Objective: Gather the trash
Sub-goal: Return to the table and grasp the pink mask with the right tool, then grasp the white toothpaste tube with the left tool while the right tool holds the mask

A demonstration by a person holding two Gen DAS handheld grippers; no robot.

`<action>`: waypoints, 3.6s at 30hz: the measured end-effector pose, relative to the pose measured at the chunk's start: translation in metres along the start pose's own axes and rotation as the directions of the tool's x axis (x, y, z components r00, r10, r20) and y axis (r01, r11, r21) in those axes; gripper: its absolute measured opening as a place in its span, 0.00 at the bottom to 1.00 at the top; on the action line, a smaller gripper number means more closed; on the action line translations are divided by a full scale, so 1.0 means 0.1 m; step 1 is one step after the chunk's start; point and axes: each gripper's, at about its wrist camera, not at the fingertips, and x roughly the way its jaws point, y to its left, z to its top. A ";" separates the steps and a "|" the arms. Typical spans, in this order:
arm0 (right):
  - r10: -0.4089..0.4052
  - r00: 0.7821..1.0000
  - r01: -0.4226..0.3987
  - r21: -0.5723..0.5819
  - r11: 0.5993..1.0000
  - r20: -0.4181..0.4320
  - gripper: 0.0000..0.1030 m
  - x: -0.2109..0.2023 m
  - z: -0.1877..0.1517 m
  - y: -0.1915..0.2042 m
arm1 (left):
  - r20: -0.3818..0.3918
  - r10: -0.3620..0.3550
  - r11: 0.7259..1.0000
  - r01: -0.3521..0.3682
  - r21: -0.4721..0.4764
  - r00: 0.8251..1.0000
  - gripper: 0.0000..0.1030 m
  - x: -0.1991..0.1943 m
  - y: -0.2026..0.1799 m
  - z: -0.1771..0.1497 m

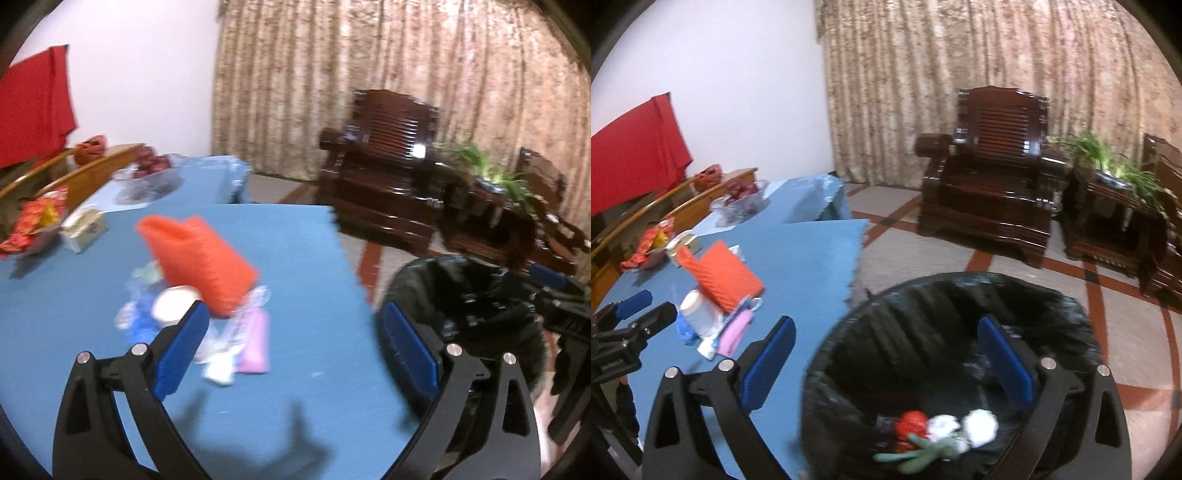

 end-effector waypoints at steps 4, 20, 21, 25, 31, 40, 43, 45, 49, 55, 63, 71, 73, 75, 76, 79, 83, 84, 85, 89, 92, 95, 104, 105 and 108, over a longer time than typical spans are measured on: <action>0.061 0.998 -0.061 -0.038 0.997 -0.009 0.94 0.13 0.00 0.38 | -0.009 0.083 0.996 -0.083 -0.021 0.997 0.91 -0.09 0.39 -0.08; 0.148 0.982 -0.162 -0.117 0.980 -0.120 0.91 0.88 -0.30 1.40 | -0.065 0.225 0.970 -0.230 -0.083 0.972 0.91 0.02 1.17 -0.35; 0.150 0.980 -0.166 -0.114 0.980 -0.131 0.90 0.94 -0.33 1.44 | -0.070 0.228 0.969 -0.233 -0.085 0.971 0.91 0.04 1.18 -0.37; 0.149 0.974 -0.173 -0.132 0.976 -0.169 0.86 1.11 -0.44 1.58 | -0.090 0.236 0.965 -0.244 -0.098 0.968 0.91 0.15 1.27 -0.45; 0.169 0.960 -0.204 -0.143 0.969 -0.223 0.79 1.31 -0.55 1.75 | -0.114 0.236 0.963 -0.248 -0.105 0.965 0.91 0.28 1.37 -0.51; 0.199 0.933 -0.255 -0.160 0.954 -0.299 0.67 1.56 -0.67 1.96 | -0.131 0.232 0.962 -0.247 -0.113 0.964 0.90 0.35 1.46 -0.54; 0.213 0.921 -0.275 -0.155 0.949 -0.325 0.59 1.62 -0.67 2.00 | -0.133 0.230 0.963 -0.245 -0.111 0.964 0.90 0.36 1.46 -0.54; 0.228 0.915 -0.293 -0.158 0.943 -0.334 0.51 1.64 -0.67 2.03 | -0.136 0.228 0.964 -0.243 -0.110 0.964 0.90 0.37 1.46 -0.55; 0.297 0.886 -0.367 -0.149 0.918 -0.355 0.23 1.65 -0.66 2.06 | -0.141 0.217 0.966 -0.233 -0.112 0.966 0.90 0.39 1.43 -0.55; 0.321 0.883 -0.381 -0.123 0.916 -0.341 0.11 1.56 -0.61 1.95 | -0.145 0.190 0.974 -0.206 -0.098 0.971 0.90 0.43 1.28 -0.55; 0.261 0.914 -0.305 -0.102 0.947 -0.311 0.11 1.41 -0.52 1.63 | -0.150 0.120 0.988 -0.133 -0.075 0.981 0.88 0.53 0.99 -0.54; 0.238 0.927 -0.275 -0.092 0.957 -0.288 0.11 1.33 -0.48 1.38 | -0.191 0.049 0.997 -0.059 -0.046 0.980 0.76 0.76 0.69 -0.56; 0.238 0.928 -0.274 -0.092 0.957 -0.286 0.11 1.32 -0.48 1.34 | -0.201 0.041 0.998 -0.050 -0.039 0.979 0.73 0.82 0.63 -0.56; 0.236 0.929 -0.273 -0.094 0.958 -0.286 0.11 1.31 -0.49 1.29 | -0.212 0.035 0.998 -0.044 -0.035 0.977 0.69 0.87 0.59 -0.57; 0.237 0.929 -0.272 -0.093 0.958 -0.285 0.11 1.31 -0.49 1.28 | -0.219 0.031 0.999 -0.039 -0.033 0.975 0.68 0.91 0.57 -0.57; 0.237 0.929 -0.271 -0.087 0.959 -0.283 0.11 1.30 -0.48 1.24 | -0.240 0.025 0.999 -0.032 -0.028 0.971 0.62 1.01 0.53 -0.58; 0.238 0.929 -0.270 -0.083 0.959 -0.282 0.11 1.29 -0.47 1.20 | -0.281 0.006 1.000 -0.014 -0.027 0.960 0.48 1.13 0.49 -0.60; 0.238 0.930 -0.270 -0.082 0.959 -0.282 0.11 1.28 -0.47 1.18 | -0.292 0.001 0.999 -0.010 -0.030 0.956 0.42 1.15 0.48 -0.61; 0.237 0.930 -0.270 -0.081 0.960 -0.281 0.11 1.28 -0.47 1.17 | -0.298 0.002 0.999 -0.012 -0.033 0.955 0.40 1.17 0.48 -0.62; 0.237 0.930 -0.268 -0.077 0.960 -0.280 0.11 1.26 -0.46 1.16 | -0.290 -0.005 0.999 -0.005 -0.035 0.957 0.32 1.14 0.45 -0.62; 0.241 0.931 -0.271 -0.078 0.959 -0.276 0.11 1.24 -0.44 1.15 | -0.275 0.000 0.999 -0.012 -0.044 0.961 0.31 1.07 0.43 -0.60; 0.246 0.931 -0.275 -0.077 0.958 -0.270 0.11 1.19 -0.42 1.13 | -0.255 -0.002 0.998 -0.013 -0.057 0.967 0.31 0.96 0.42 -0.57; 0.260 0.938 -0.283 -0.076 0.956 -0.228 0.11 0.95 -0.28 1.07 | -0.189 -0.031 0.998 0.020 -0.063 0.981 0.31 0.64 0.27 -0.35; 0.260 0.940 -0.283 -0.079 0.956 -0.221 0.11 0.91 -0.26 1.06 | -0.184 -0.035 0.998 0.024 -0.061 0.982 0.31 0.62 0.24 -0.33; 0.260 0.944 -0.281 -0.080 0.956 -0.202 0.11 0.81 -0.20 1.02 | -0.165 -0.053 0.997 0.044 -0.058 0.985 0.31 0.53 0.17 -0.26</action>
